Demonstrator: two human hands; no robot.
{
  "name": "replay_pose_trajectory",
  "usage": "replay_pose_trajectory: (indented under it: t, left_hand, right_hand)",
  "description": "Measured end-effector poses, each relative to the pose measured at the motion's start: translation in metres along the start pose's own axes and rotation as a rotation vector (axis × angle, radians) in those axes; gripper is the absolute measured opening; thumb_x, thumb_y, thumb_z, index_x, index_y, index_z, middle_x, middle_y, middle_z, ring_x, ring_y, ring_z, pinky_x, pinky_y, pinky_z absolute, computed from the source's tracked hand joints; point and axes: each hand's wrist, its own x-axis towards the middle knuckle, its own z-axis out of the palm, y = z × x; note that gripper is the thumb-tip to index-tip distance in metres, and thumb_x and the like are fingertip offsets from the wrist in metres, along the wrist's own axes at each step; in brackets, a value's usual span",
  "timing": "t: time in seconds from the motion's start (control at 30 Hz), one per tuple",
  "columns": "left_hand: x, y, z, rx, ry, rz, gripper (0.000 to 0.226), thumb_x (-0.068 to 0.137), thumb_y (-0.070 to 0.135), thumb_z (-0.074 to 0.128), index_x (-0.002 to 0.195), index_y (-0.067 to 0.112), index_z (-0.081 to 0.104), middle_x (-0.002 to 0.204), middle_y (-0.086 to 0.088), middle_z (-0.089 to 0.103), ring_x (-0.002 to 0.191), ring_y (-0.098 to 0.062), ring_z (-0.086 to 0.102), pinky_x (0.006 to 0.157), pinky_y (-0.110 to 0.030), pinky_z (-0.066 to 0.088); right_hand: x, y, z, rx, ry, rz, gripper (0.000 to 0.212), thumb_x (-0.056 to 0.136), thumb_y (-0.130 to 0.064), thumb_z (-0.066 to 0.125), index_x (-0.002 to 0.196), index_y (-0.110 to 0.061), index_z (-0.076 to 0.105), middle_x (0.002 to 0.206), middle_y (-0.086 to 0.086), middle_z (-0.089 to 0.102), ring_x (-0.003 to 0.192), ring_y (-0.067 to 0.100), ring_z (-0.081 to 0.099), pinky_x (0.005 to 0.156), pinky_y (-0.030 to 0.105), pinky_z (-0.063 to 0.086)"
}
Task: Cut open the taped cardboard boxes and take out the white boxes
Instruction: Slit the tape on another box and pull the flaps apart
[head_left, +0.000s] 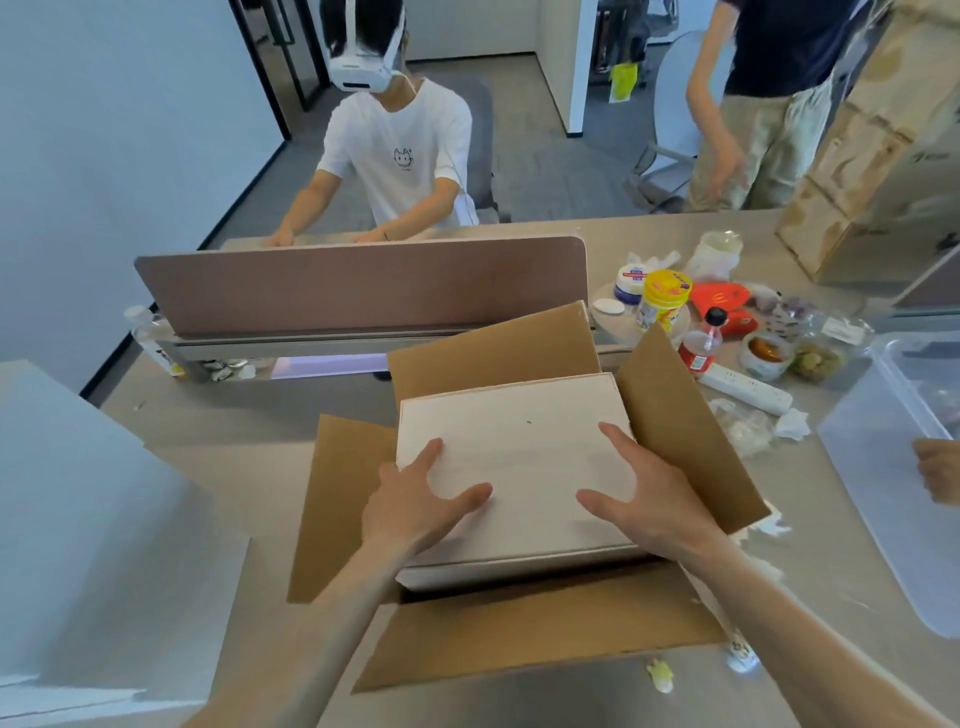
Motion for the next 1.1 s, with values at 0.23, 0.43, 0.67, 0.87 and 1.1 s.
replay_pose_trajectory:
  t: [0.23,0.43,0.67,0.87,1.1]
  left_hand:
    - [0.000,0.008,-0.019,0.103,0.065,0.109,0.121,0.052,0.105,0.028,0.155,0.044,0.012,0.142,-0.010,0.040,0.131,-0.031,0.037,0.110,-0.047,0.034]
    - [-0.017,0.026,-0.036,-0.001,0.211,0.162,0.125,0.049,0.106,0.032,0.155,0.044,0.011,0.144,-0.004,0.038,0.129,-0.026,0.035,0.107,-0.046,0.038]
    - [-0.036,0.065,-0.104,0.003,0.413,0.203,0.101,0.066,0.081,0.065,0.151,0.044,0.026,0.130,-0.008,0.032,0.122,-0.035,0.047,0.102,-0.043,0.044]
    - [-0.055,0.080,-0.160,0.032,0.528,0.162,0.102,0.065,0.085,0.061,0.151,0.045,0.025,0.114,-0.001,0.029,0.093,-0.024,0.048,0.089,-0.039,0.049]
    - [-0.085,0.077,-0.221,-0.037,0.717,0.072,0.099,0.063,0.088,0.060,0.148,0.055,0.023,0.118,0.000,0.029,0.110,-0.029,0.054,0.096,-0.042,0.050]
  right_hand:
    - [-0.009,-0.012,0.009,-0.132,0.156,-0.003,0.093,0.080,-0.063,0.066,0.154,-0.036,0.017,0.156,0.003,0.022,0.138,0.025,0.035,0.110,0.040,0.036]
    - [-0.005,-0.032,-0.017,-0.215,0.258,-0.104,0.094,0.077,-0.062,0.069,0.153,-0.033,0.023,0.150,0.007,0.021,0.133,0.028,0.037,0.105,0.037,0.040]
    - [0.005,-0.082,-0.048,-0.128,0.364,-0.209,0.090,0.074,-0.059,0.075,0.150,-0.034,0.033,0.152,0.009,0.024,0.138,0.029,0.032,0.109,0.037,0.035]
    - [0.023,-0.132,-0.076,-0.134,0.415,-0.366,0.092,0.071,-0.066,0.072,0.148,-0.032,0.038,0.143,0.009,0.033,0.129,0.032,0.041,0.100,0.044,0.045]
    - [0.038,-0.206,-0.098,-0.068,0.410,-0.620,0.092,0.067,-0.068,0.072,0.144,-0.026,0.046,0.142,0.009,0.041,0.126,0.028,0.041,0.096,0.045,0.047]
